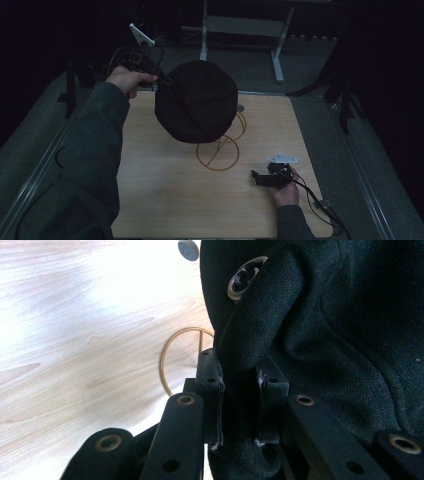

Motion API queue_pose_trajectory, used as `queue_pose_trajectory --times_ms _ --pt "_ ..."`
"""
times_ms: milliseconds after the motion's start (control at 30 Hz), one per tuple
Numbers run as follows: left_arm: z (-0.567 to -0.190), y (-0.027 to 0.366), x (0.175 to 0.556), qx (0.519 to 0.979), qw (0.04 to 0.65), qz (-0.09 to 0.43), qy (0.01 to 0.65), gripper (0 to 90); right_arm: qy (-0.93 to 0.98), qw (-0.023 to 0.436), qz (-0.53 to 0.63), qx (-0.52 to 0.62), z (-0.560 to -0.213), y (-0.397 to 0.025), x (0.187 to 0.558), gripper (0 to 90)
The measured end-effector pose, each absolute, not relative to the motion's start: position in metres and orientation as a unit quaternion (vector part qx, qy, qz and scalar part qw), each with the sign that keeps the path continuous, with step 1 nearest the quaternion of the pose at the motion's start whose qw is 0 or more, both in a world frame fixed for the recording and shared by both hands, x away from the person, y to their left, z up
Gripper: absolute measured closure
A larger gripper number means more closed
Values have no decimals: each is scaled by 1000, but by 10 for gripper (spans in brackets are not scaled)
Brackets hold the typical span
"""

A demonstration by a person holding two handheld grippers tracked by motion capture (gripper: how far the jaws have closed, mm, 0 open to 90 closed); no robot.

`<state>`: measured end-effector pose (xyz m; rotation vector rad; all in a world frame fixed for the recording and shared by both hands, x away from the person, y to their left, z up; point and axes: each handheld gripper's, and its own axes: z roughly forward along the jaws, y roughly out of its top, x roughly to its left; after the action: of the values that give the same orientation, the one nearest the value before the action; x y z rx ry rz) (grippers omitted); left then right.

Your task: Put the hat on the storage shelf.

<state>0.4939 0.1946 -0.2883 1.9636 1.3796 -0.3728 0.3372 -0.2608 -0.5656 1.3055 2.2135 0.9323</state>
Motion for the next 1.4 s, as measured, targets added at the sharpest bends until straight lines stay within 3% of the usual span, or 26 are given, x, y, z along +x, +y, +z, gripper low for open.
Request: queue_pose_trajectory --times_ms 800,1400 --pt "-311 147 508 750 346 -149 543 761 794 201 334 466 -566 -261 337 115" --pt "-355 125 520 748 338 -159 548 752 794 201 335 467 -566 -260 336 115"
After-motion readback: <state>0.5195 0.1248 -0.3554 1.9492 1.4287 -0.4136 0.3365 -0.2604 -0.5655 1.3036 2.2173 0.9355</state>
